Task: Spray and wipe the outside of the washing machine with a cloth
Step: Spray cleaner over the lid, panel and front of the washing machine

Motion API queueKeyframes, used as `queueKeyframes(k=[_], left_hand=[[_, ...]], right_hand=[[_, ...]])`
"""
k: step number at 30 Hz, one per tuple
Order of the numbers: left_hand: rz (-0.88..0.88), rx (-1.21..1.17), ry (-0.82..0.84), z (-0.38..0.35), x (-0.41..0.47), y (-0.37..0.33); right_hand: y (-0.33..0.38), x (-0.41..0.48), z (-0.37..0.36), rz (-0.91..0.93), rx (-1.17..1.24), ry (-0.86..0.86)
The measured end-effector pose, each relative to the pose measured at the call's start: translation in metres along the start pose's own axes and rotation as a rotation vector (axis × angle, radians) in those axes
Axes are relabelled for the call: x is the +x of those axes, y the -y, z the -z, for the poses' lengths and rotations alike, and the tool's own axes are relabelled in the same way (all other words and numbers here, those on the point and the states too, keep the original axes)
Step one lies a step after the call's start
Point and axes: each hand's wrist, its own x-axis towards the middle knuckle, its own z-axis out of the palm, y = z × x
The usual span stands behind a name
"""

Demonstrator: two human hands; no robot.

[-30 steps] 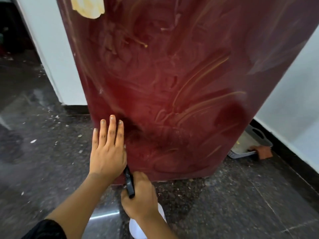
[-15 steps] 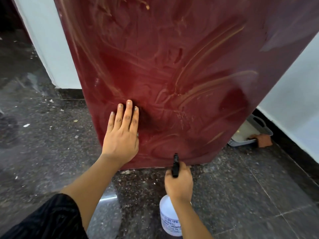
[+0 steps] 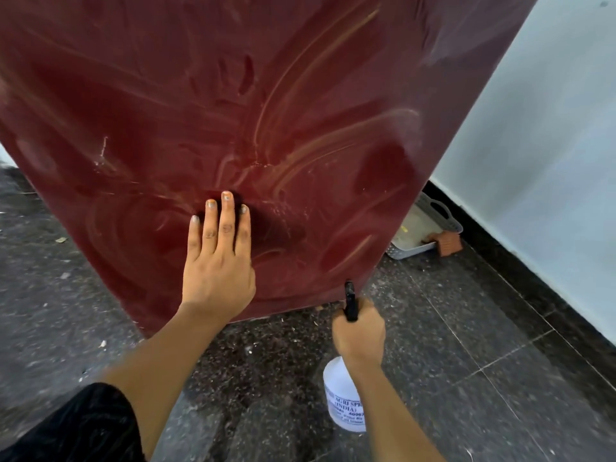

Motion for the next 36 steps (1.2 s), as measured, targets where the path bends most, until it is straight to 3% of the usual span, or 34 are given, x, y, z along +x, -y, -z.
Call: queueKeyframes(k=[5, 9, 16, 21, 27, 36], left_hand=[[-0.147, -0.010, -0.030, 0.005, -0.001, -0.001], [-0.144, -0.044, -0.028, 0.017, 0.001, -0.004], [-0.195, -0.116, -0.120, 0.064, 0.043, -0.017], [-0.351, -0.288, -0.171, 0.135, 0.100, -0.072], [-0.358, -0.476, -0.186, 0.244, 0.185, -0.151], [-0.468, -0.679, -0.160, 0.388, 0.312, -0.267]], right_hand=[[0.019, -0.031, -0.010, 0.170, 0.119, 0.105], [0.039, -0.052, -0.014, 0.329, 0.170, 0.182], [0.095, -0.045, 0.023, 0.417, 0.350, 0.088], [0.159, -0.023, 0.112, 0.496, 0.358, -0.059], [0.240, 0.008, 0.256, 0.527, 0.353, -0.173], [0.337, 0.057, 0.460, 0.558, 0.233, -0.218]])
